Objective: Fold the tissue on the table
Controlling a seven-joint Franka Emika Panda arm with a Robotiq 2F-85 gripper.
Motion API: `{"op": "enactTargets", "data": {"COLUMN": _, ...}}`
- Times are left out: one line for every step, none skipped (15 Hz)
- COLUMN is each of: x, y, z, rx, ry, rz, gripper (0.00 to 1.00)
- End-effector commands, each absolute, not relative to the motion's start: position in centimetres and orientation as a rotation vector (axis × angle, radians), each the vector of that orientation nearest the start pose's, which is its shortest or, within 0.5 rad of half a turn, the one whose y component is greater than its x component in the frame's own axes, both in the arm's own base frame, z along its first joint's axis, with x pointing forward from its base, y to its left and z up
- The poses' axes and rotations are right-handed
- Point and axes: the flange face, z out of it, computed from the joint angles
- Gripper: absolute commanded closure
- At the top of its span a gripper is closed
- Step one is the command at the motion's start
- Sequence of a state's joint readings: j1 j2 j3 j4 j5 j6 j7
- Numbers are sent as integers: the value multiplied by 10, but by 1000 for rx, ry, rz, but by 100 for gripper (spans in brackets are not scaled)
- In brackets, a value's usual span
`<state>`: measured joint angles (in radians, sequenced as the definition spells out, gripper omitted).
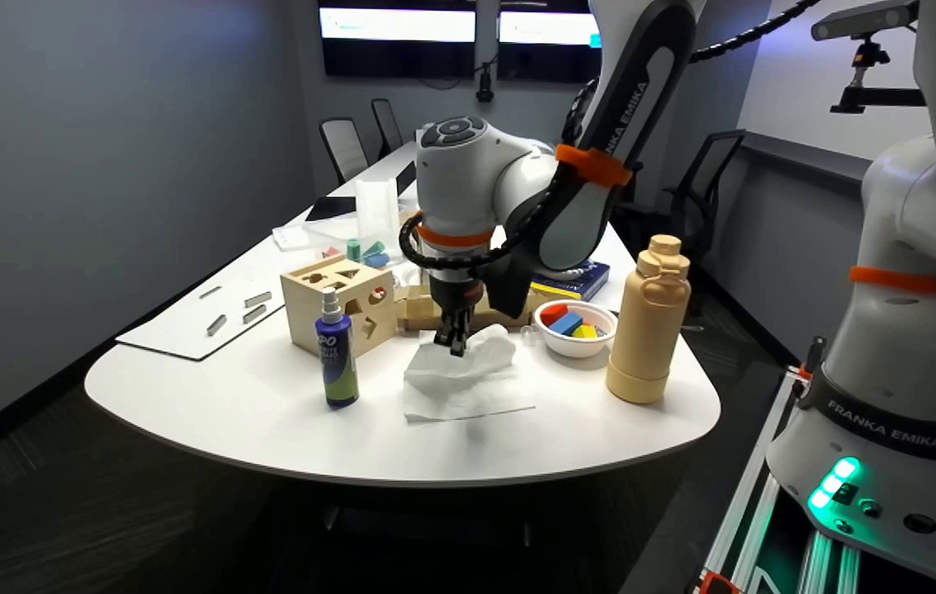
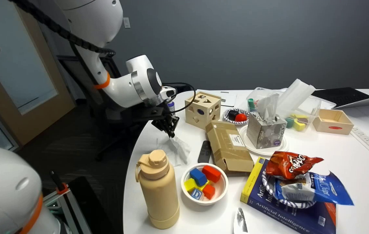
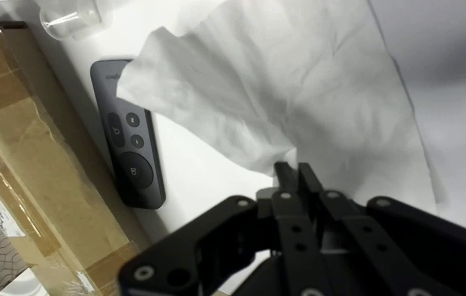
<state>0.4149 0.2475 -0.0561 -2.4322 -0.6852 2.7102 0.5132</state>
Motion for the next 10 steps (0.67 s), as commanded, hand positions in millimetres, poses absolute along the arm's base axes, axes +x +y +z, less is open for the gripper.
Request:
{"op": "enactTargets", "data": {"x": 427, "y": 200, "z": 214, "rx": -3345, "ry": -798, "rz": -291, "gripper": 98}}
{"op": "enactTargets", "data": {"x": 424, "y": 203, "z": 214, "rx": -3353, "ry": -803, "rz": -290, "gripper": 98}}
{"op": "enactTargets", "data": {"x": 422, "y": 206, "z": 212, "rx": -3363, "ry": -807, "rz": -282, "gripper": 98}}
{"op": "enactTargets", "data": {"x": 420, "y": 209, "z": 211, "rx": -3370, "ry": -811, "rz": -269, "gripper": 98}}
{"op": "enactTargets", "data": {"x": 418, "y": 211, "z": 209, "rx": -3376, "ry": -816, "rz": -256, "gripper": 98}}
{"op": "enactTargets", "data": {"x": 415, "y": 215, "z": 207, "rx": -3384, "ry": -817, "rz": -239, "gripper": 98}}
{"op": "enactTargets", "data": {"x": 413, "y": 218, "z": 203, "rx": -3392, "ry": -822, "rz": -211, "gripper": 98}}
{"op": "enactTargets", "data": {"x": 410, "y": 220, "z": 200, "rx": -3401, "ry": -824, "rz": -191, "gripper": 98}}
{"op": "enactTargets", "data": {"x": 408, "y": 222, "z": 198, "rx": -3410, "ry": -828, "rz": -167, "gripper": 98}}
{"op": "enactTargets", "data": {"x": 405, "y": 224, "z": 196, "rx": -3415, "ry": -833, "rz": -139, "gripper": 98}}
